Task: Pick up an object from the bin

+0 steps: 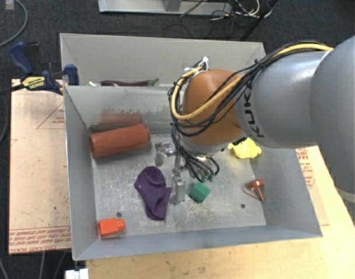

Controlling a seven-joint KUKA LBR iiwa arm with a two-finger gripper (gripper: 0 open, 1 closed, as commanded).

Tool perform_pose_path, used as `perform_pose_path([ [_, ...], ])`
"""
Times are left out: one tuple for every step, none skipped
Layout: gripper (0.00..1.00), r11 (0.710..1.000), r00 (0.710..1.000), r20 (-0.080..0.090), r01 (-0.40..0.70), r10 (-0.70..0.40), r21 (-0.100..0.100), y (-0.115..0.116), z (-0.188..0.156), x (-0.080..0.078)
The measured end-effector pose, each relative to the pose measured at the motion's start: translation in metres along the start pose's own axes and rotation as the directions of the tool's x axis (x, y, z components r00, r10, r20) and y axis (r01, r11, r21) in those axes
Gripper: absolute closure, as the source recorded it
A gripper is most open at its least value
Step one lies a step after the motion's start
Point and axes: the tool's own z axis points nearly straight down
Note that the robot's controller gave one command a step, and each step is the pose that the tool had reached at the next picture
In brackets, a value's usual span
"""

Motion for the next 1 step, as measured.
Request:
perform_pose_path([
  [1.00,0.950,0.950,-0.008,-0.312,0.312,0.001,0.0201,0.0553,-0.0077],
])
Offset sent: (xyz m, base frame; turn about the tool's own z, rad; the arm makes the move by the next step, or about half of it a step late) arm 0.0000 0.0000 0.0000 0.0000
